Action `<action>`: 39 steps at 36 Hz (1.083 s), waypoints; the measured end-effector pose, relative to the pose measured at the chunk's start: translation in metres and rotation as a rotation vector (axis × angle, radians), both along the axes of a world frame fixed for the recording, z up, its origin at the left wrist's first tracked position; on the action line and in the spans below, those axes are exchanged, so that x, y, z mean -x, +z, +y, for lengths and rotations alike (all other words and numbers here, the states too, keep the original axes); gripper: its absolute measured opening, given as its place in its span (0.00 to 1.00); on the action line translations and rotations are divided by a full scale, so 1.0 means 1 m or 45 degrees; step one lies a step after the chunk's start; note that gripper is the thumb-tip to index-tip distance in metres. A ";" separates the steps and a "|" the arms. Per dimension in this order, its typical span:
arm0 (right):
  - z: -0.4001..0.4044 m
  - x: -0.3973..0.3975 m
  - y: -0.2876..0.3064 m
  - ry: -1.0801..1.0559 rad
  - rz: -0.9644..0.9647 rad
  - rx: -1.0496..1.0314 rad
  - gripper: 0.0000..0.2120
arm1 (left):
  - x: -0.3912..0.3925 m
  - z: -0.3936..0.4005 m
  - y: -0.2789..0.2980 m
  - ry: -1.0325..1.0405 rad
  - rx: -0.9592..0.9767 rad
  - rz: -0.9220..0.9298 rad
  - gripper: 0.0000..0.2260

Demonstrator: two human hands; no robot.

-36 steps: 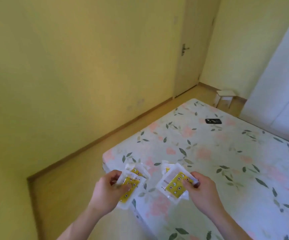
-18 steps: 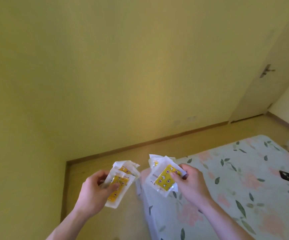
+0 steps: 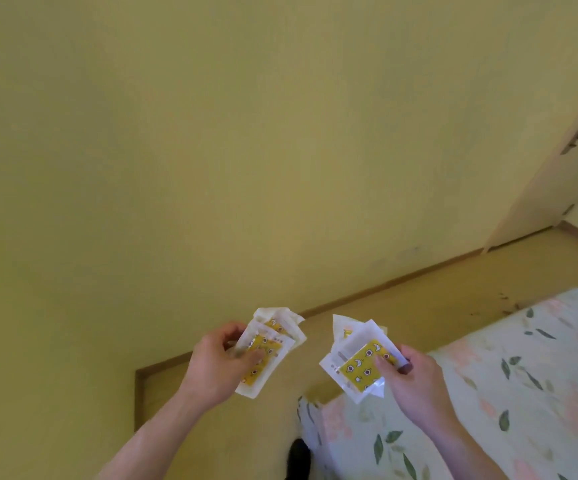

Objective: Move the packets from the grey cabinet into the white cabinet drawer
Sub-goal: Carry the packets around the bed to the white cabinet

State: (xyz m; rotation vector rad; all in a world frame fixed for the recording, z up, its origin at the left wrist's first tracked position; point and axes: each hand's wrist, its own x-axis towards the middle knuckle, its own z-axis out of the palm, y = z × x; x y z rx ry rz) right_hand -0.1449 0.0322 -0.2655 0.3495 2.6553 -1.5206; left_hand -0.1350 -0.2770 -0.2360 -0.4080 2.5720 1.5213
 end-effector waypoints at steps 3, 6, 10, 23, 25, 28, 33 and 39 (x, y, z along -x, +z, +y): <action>-0.012 0.048 -0.005 -0.029 -0.007 0.033 0.10 | 0.057 -0.005 -0.006 -0.028 0.007 0.033 0.08; -0.022 0.095 -0.006 -0.046 -0.010 0.080 0.10 | 0.113 -0.004 -0.010 -0.061 0.058 0.027 0.06; -0.025 0.155 -0.009 -0.126 -0.033 0.138 0.07 | 0.185 -0.002 -0.007 -0.117 -0.026 -0.018 0.06; -0.012 0.321 0.008 -0.359 0.030 0.087 0.04 | 0.398 0.011 -0.001 -0.347 -0.101 0.029 0.07; -0.009 0.337 0.006 -0.462 0.036 0.066 0.04 | 0.434 0.017 -0.005 -0.431 -0.106 0.012 0.08; -0.007 0.355 0.003 -0.598 0.056 0.056 0.05 | 0.485 0.032 -0.008 -0.573 -0.124 0.030 0.08; 0.008 0.370 0.002 -0.840 0.029 0.053 0.03 | 0.555 0.080 -0.009 -0.808 -0.157 0.012 0.07; 0.047 0.363 0.007 -1.128 0.045 0.076 0.03 | 0.605 0.164 -0.011 -1.113 -0.159 -0.026 0.08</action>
